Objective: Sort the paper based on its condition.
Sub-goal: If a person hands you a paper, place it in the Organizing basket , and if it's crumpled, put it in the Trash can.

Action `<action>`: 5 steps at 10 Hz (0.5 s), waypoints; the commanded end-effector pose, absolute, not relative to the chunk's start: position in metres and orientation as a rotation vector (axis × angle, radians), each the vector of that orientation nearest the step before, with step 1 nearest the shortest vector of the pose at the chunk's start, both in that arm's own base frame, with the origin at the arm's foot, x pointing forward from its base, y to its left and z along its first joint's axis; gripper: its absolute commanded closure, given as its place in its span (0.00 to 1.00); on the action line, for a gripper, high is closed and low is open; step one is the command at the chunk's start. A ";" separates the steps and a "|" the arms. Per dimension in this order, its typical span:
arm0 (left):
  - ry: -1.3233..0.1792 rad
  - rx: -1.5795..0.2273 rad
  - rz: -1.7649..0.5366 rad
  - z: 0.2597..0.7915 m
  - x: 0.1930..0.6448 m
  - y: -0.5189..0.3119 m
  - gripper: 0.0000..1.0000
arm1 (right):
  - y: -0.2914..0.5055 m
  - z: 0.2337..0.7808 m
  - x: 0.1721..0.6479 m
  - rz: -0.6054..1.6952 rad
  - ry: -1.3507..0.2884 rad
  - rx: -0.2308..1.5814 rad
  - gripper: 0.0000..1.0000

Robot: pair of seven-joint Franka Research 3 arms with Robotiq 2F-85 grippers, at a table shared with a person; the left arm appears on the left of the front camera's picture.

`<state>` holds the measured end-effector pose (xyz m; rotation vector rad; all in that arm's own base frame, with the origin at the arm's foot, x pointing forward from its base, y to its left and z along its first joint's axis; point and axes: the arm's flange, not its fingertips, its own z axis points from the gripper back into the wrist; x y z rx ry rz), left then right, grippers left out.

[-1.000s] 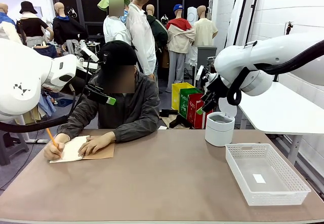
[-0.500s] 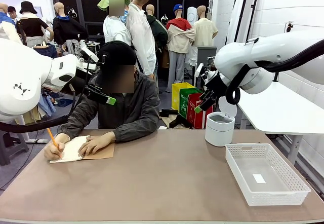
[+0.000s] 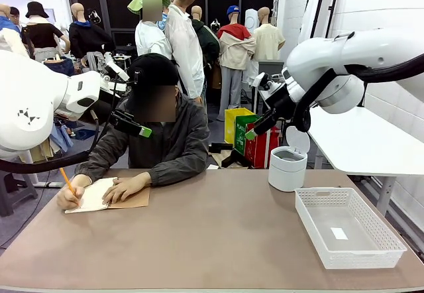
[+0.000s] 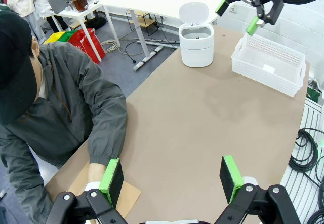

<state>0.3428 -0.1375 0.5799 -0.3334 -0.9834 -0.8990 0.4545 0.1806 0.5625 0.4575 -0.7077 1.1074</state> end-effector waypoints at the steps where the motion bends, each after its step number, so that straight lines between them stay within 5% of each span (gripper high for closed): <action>1: -0.981 -0.331 -0.911 0.579 0.344 -0.137 0.00 | 0.177 0.562 0.429 1.112 -0.737 0.543 0.00; 5: -0.981 -0.331 -0.911 0.579 0.344 -0.137 0.00 | 0.180 0.563 0.392 1.184 -0.757 0.636 0.00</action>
